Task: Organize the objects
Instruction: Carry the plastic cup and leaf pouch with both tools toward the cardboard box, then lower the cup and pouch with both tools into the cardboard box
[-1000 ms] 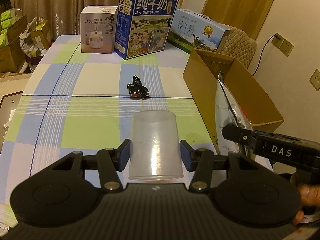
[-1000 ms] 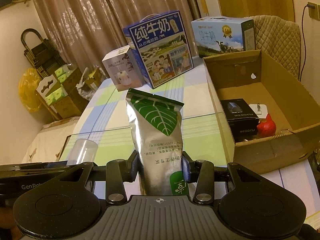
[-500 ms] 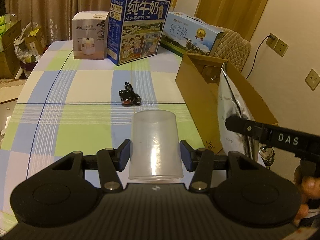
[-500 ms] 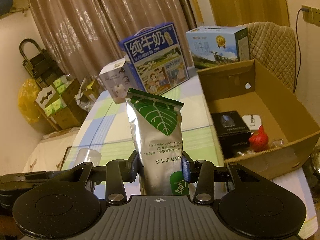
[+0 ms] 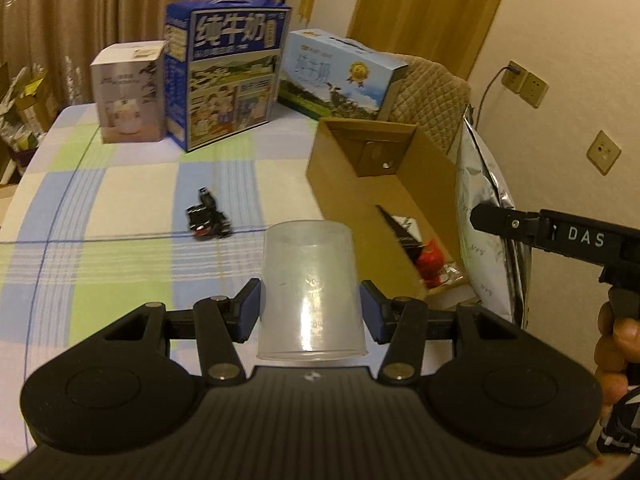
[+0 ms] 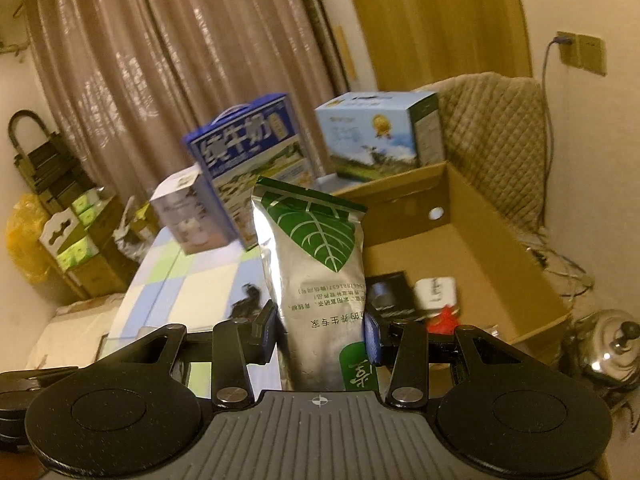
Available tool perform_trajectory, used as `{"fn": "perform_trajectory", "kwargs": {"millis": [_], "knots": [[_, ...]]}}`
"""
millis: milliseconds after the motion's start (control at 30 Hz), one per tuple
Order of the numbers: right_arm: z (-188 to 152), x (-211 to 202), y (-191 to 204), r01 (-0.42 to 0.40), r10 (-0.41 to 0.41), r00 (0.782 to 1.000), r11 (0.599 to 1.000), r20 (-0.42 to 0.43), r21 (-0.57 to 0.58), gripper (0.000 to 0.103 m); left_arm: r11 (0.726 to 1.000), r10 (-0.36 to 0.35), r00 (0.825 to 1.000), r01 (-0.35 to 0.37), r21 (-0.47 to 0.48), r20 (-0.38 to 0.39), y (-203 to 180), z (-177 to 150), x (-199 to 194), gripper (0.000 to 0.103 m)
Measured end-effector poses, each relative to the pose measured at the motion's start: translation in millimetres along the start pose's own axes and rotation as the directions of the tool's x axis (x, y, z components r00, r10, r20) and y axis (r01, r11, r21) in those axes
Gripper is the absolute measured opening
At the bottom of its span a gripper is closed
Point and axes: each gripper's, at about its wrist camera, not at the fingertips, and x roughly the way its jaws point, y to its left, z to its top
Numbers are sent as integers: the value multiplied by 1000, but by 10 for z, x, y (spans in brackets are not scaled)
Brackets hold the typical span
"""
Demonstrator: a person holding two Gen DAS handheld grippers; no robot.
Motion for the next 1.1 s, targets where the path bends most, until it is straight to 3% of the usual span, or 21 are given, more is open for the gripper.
{"fn": "perform_trajectory", "kwargs": {"millis": [500, 1100], "knots": [[180, -104, -562, 68, -68, 997, 997, 21, 19, 39, 997, -67, 998, 67, 49, -12, -571, 256, 320, 47], [412, 36, -984, 94, -94, 995, 995, 10, 22, 39, 992, -105, 994, 108, 63, -43, -922, 398, 788, 47]]}}
